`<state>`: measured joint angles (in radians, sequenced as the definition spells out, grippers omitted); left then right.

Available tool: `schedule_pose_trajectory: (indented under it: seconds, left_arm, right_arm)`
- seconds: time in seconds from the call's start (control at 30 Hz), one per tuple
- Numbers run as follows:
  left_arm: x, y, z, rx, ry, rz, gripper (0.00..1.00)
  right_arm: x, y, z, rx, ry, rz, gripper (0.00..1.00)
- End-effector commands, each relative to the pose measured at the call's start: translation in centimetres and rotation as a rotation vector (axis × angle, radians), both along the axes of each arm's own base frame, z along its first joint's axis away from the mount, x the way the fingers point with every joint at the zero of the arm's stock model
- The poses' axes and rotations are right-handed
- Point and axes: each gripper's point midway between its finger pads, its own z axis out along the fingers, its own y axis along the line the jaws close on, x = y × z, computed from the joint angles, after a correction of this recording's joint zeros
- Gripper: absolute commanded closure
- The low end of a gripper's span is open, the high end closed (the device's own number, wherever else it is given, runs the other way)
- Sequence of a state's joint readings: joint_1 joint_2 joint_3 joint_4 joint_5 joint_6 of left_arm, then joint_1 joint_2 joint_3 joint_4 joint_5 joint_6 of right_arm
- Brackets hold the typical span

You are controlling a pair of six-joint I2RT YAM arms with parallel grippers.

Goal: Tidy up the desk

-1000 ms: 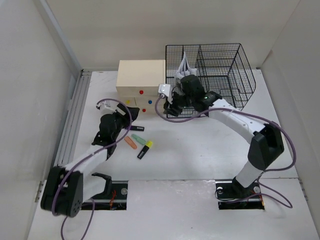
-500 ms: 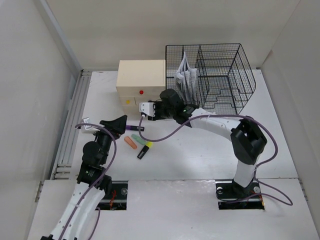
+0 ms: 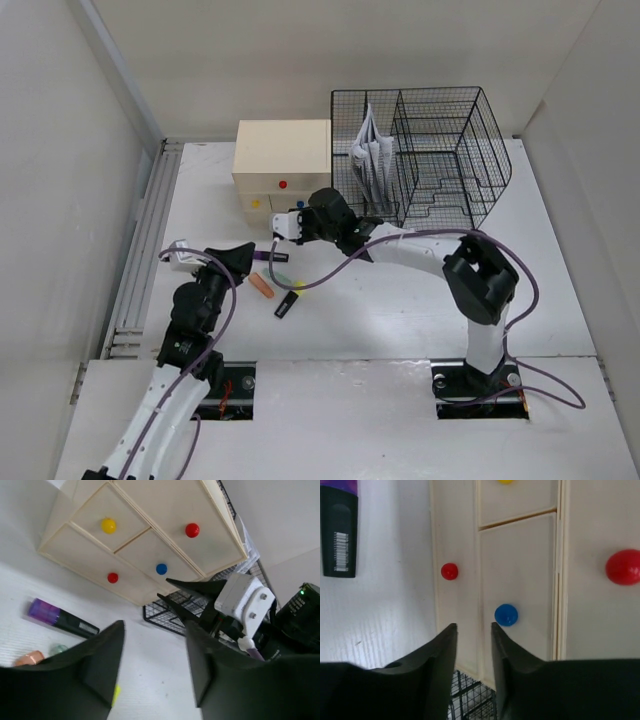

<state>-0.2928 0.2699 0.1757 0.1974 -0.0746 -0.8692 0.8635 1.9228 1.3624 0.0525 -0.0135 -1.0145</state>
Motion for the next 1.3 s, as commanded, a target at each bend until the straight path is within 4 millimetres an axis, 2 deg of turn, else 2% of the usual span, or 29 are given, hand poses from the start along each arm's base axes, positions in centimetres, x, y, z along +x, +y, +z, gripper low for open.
schedule_pose_trajectory:
  seconds: [0.0, 0.03, 0.07, 0.1, 0.17, 0.2, 0.23, 0.27, 0.3, 0.33, 0.37, 0.4, 0.43, 0.47, 0.5, 0.53, 0.57, 0.6, 0.67, 0.73, 0.8, 0.93, 1.0, 1.03, 1.07, 1.13, 1.17, 1.23, 1.27]
  left_arm:
    - [0.3, -1.2, 1.2, -0.059, -0.062, -0.053, 0.56]
    - [0.7, -1.7, 0.4, -0.071, -0.036, -0.068, 0.59]
    - [0.9, -2.1, 0.2, -0.093, -0.031, -0.083, 0.61]
    - [1.0, -2.8, 1.1, -0.132, -0.078, -0.121, 0.64]
    - [2.0, -3.9, -0.7, -0.198, 0.003, -0.154, 0.69]
    - [2.3, -4.4, -0.8, -0.219, 0.009, -0.174, 0.72]
    - [2.6, -5.3, 1.1, -0.248, -0.054, -0.221, 0.78]
    - [3.6, -6.0, -1.1, -0.245, 0.028, -0.237, 0.81]
    - [4.2, -6.5, -1.1, -0.255, 0.035, -0.252, 0.85]
    - [5.1, -7.1, 0.0, -0.258, 0.014, -0.274, 0.89]
    - [5.9, -8.1, -0.9, -0.254, 0.035, -0.312, 0.97]
    - [6.5, -8.5, -0.6, -0.272, 0.028, -0.328, 0.99]
    - [7.4, -9.0, 0.6, -0.288, -0.006, -0.344, 0.99]
    - [7.9, -9.3, 1.2, -0.299, -0.03, -0.357, 0.99]
    - [8.8, -9.6, -0.3, -0.305, 0.015, -0.351, 0.97]
    - [9.4, -9.9, -0.5, -0.303, 0.025, -0.359, 0.9]
    - [10.4, -10.3, 0.5, -0.315, 0.001, -0.363, 0.84]
    - [10.9, -10.8, -0.3, -0.314, 0.019, -0.363, 0.82]
    - [12.1, -11.2, 0.6, -0.319, -0.007, -0.352, 0.74]
    - [13.1, -11.5, -0.3, -0.316, 0.02, -0.324, 0.68]
    - [14.2, -12.0, 0.1, -0.317, 0.019, -0.315, 0.62]
    - [15.4, -13.0, -0.7, -0.272, 0.058, -0.271, 0.6]
    - [15.5, -13.3, -1.0, -0.257, 0.072, -0.262, 0.6]
    - [16.0, -13.3, -0.5, -0.258, 0.068, -0.254, 0.6]
    - [16.1, -13.0, -1.6, -0.246, 0.107, -0.23, 0.6]
    - [16.4, -13.2, -1.6, -0.226, 0.126, -0.215, 0.6]
    - [16.1, -13.2, -2.2, -0.204, 0.154, -0.202, 0.61]
    - [15.9, -12.8, -1.7, -0.202, 0.157, -0.188, 0.62]
    - [15.2, -12.5, -2.6, -0.194, 0.183, -0.185, 0.62]
  right_arm:
    - [-1.1, -0.8, 7.1, 0.145, -0.034, -0.041, 0.65]
    - [-1.4, -1.5, 8.2, 0.168, -0.023, -0.071, 0.7]
    - [-1.8, -2.2, 9.5, 0.192, -0.008, -0.097, 0.82]
    - [-2.6, -2.9, 12.7, 0.268, 0.001, -0.117, 0.87]
    - [-3.3, -4.1, 15.1, 0.328, 0.016, -0.156, 1.0]
    - [-3.8, -4.6, 16.4, 0.384, 0.047, -0.19, 1.0]
    - [-4.5, -5.3, 18.2, 0.42, 0.043, -0.193, 1.0]
    - [-4.9, -5.7, 19.4, 0.448, 0.045, -0.196, 1.0]
    - [-5.0, -6.3, 20.4, 0.478, 0.046, -0.197, 1.0]
    - [-5.4, -7.2, 22.1, 0.539, 0.054, -0.214, 1.0]
    - [-5.8, -7.3, 22.8, 0.571, 0.074, -0.195, 1.0]
    - [-5.5, -8.2, 23.5, 0.603, 0.085, -0.207, 1.0]
    - [-5.6, -8.7, 23.6, 0.643, 0.124, -0.216, 1.0]
    - [-5.9, -9.4, 24.7, 0.672, 0.127, -0.203, 1.0]
    - [-5.6, -10.2, 25.1, 0.687, 0.13, -0.198, 1.0]
    - [-5.4, -10.8, 25.0, 0.687, 0.126, -0.213, 1.0]
    - [-5.3, -11.4, 25.4, 0.701, 0.128, -0.215, 1.0]
    - [-4.9, -12.4, 25.4, 0.713, 0.135, -0.225, 1.0]
    - [-4.8, -13.2, 25.4, 0.728, 0.15, -0.227, 1.0]
    - [-4.6, -14.0, 25.3, 0.735, 0.159, -0.229, 0.98]
    - [-4.7, -14.6, 25.5, 0.746, 0.159, -0.233, 0.98]
    - [-5.1, -15.1, 26.3, 0.759, 0.146, -0.225, 0.98]
    - [-5.1, -15.1, 25.9, 0.753, 0.152, -0.228, 0.98]
    - [-5.3, -15.2, 26.2, 0.759, 0.146, -0.225, 0.98]
    - [-5.3, -15.2, 26.2, 0.759, 0.146, -0.225, 0.98]
    - [-5.5, -15.4, 26.6, 0.765, 0.139, -0.221, 0.98]
    - [-5.5, -15.4, 26.6, 0.765, 0.139, -0.221, 0.98]
    - [-5.7, -15.3, 26.6, 0.77, 0.15, -0.215, 0.98]
    - [-5.7, -15.3, 26.6, 0.77, 0.15, -0.215, 0.98]
